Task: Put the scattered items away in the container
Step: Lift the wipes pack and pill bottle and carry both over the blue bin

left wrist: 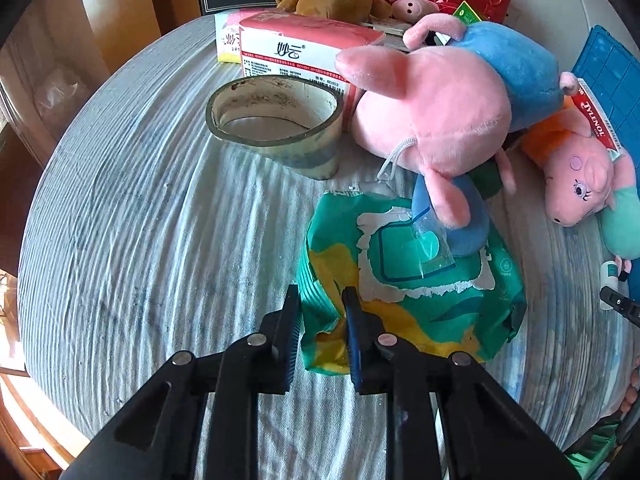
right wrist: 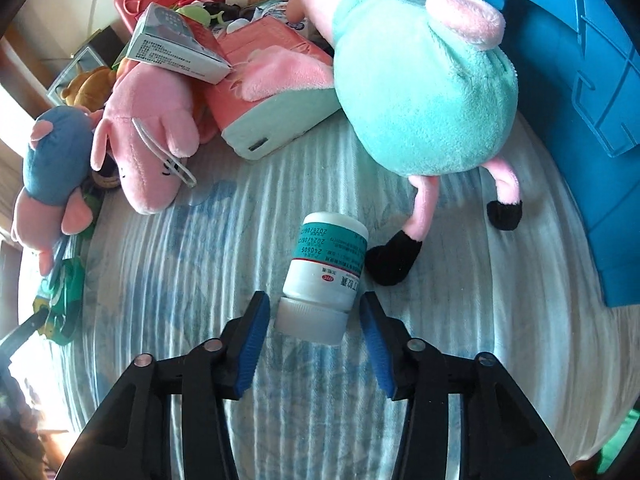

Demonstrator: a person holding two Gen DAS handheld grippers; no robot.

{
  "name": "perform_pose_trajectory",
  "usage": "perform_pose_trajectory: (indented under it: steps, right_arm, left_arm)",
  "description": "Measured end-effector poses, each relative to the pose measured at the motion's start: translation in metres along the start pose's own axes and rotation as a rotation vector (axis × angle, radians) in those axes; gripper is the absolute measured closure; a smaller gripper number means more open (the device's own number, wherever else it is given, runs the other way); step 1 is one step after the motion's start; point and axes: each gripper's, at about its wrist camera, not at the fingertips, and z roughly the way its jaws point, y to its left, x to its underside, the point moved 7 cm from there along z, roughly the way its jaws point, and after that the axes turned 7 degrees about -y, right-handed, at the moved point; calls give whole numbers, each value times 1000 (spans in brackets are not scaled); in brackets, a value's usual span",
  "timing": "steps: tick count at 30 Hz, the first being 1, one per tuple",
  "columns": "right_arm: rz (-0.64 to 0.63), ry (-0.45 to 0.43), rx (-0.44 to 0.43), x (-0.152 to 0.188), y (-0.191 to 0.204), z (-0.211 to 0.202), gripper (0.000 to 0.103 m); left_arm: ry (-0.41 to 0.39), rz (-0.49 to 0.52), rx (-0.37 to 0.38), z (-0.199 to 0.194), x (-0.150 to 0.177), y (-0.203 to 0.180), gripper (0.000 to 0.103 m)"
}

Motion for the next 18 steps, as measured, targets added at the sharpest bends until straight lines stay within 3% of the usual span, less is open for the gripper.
perform_pose_trajectory:
  steps: [3,9,18]
  right_arm:
    - [-48,0,9,0,9,-3,68]
    - [-132,-42,-96,-11,52,-28,69]
    - [-248,-134,-230,-20,118,-70,69]
  left_arm:
    - [-55,11,-33,-22,-9,-1,84]
    - [-168,25,-75,-73,-43,-3,85]
    - [-324,26,-71,-137,-81,-28,85]
